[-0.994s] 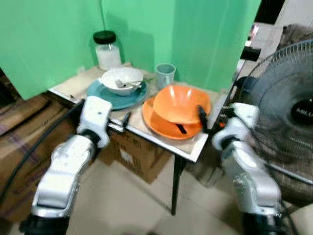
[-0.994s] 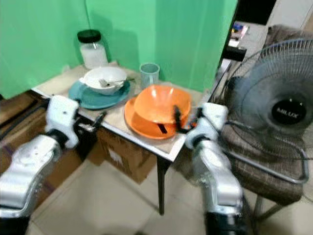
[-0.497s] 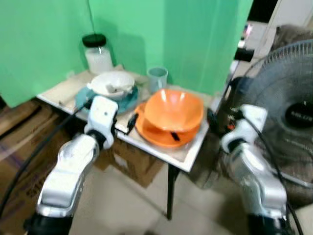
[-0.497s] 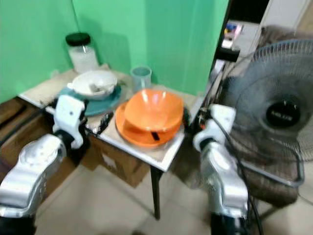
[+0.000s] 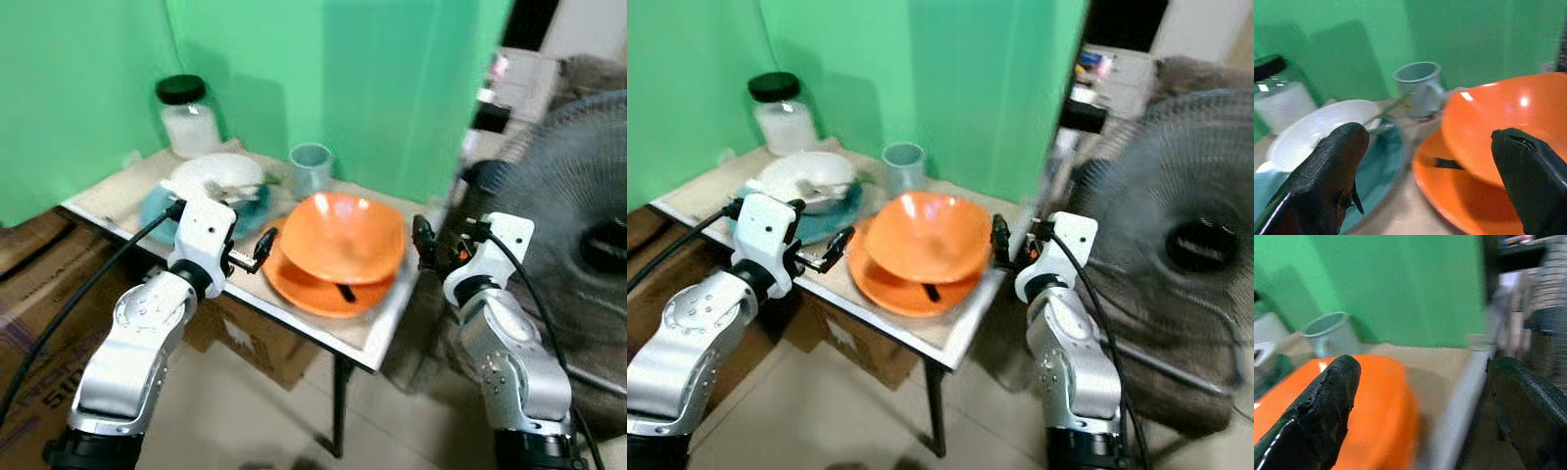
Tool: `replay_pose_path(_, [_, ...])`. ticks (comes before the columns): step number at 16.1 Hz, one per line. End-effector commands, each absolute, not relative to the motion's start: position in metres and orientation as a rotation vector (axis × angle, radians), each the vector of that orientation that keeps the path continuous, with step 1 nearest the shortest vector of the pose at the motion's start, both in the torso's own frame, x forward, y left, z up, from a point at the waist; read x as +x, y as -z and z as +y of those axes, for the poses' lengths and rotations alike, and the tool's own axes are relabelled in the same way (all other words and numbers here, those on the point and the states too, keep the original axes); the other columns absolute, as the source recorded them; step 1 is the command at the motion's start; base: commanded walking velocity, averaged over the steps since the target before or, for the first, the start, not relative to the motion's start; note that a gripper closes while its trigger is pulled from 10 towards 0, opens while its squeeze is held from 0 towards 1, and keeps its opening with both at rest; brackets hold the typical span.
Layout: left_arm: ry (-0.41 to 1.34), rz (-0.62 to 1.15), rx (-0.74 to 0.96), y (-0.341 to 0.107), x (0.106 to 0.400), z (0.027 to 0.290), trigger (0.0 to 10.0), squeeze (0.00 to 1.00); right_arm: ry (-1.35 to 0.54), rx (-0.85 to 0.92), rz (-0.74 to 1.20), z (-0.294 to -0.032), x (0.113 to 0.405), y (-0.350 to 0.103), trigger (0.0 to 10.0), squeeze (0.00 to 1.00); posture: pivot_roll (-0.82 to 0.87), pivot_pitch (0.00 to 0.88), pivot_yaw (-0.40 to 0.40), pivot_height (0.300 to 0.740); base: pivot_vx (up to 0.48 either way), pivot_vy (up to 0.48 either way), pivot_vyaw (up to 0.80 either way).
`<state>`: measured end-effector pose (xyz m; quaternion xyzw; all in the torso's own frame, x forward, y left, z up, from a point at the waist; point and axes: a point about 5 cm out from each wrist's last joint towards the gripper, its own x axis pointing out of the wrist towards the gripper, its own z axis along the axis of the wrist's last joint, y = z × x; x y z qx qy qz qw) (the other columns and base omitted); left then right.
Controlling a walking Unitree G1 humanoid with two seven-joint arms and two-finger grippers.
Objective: Setting the table
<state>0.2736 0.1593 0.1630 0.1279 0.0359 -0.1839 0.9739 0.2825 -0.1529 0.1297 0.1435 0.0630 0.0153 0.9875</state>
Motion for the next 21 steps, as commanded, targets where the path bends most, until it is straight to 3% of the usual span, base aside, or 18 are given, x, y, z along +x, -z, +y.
replay_pose_path(1, [0.364,0.076,0.266,-0.164,0.273,0.164,10.0,0.49,-0.092,0.326,0.124,-0.142,0.285,-0.136,10.0,0.00,0.17,0.000,0.018,0.740,0.270,0.000,0.00])
replay_pose_path(2, [0.379,0.075,0.272,-0.164,0.273,0.163,10.0,0.48,-0.134,0.363,0.135,-0.142,0.287,-0.138,10.0,1.00,0.17,0.000,0.019,0.740,0.000,0.000,0.00])
replay_pose_path(7, [0.505,0.070,0.294,-0.165,0.268,0.157,10.0,0.48,-0.189,0.353,0.225,-0.151,0.298,-0.146,10.0,1.00,0.17,0.000,0.019,0.740,0.000,0.000,0.00])
replay_pose_path(12, [0.780,0.139,0.250,-0.165,0.248,0.152,10.0,0.48,-0.231,0.342,0.444,-0.152,0.304,-0.148,10.0,0.97,0.17,0.000,0.019,0.740,0.000,0.000,0.00])
replay_pose_path(13, [0.824,0.165,0.243,-0.164,0.243,0.153,10.0,0.48,-0.249,0.355,0.497,-0.150,0.303,-0.147,10.0,0.19,0.17,0.000,0.019,0.740,0.000,0.000,0.00])
replay_pose_path(14, [0.864,0.184,0.242,-0.163,0.239,0.154,10.0,0.48,-0.256,0.385,0.549,-0.146,0.302,-0.144,10.0,0.00,0.18,0.000,0.019,0.740,0.000,0.000,0.00])
replay_pose_path(17, [0.909,0.207,0.236,-0.162,0.233,0.155,10.0,0.47,-0.313,0.531,0.622,-0.130,0.300,-0.141,10.0,0.00,0.18,0.000,0.015,0.740,0.000,0.000,0.00])
replay_pose_path(18, [0.909,0.210,0.236,-0.162,0.233,0.155,10.0,0.48,-0.320,0.548,0.630,-0.128,0.299,-0.141,9.2,0.00,0.18,0.000,0.014,0.740,0.000,0.000,0.00])
replay_pose_path(19, [0.909,0.217,0.240,-0.162,0.232,0.156,10.0,0.47,-0.328,0.577,0.646,-0.123,0.299,-0.141,4.5,0.00,0.18,0.000,0.014,0.740,0.000,0.000,0.00])
replay_pose_path(20, [0.907,0.219,0.245,-0.161,0.232,0.157,10.0,0.47,-0.328,0.600,0.657,-0.121,0.299,-0.140,3.1,0.00,0.18,0.000,0.014,0.740,0.000,0.000,0.00])
replay_pose_path(21, [0.905,0.218,0.249,-0.162,0.232,0.158,10.0,0.47,-0.319,0.642,0.666,-0.120,0.299,-0.139,0.8,0.00,0.18,0.000,0.015,0.740,0.000,0.000,0.00])
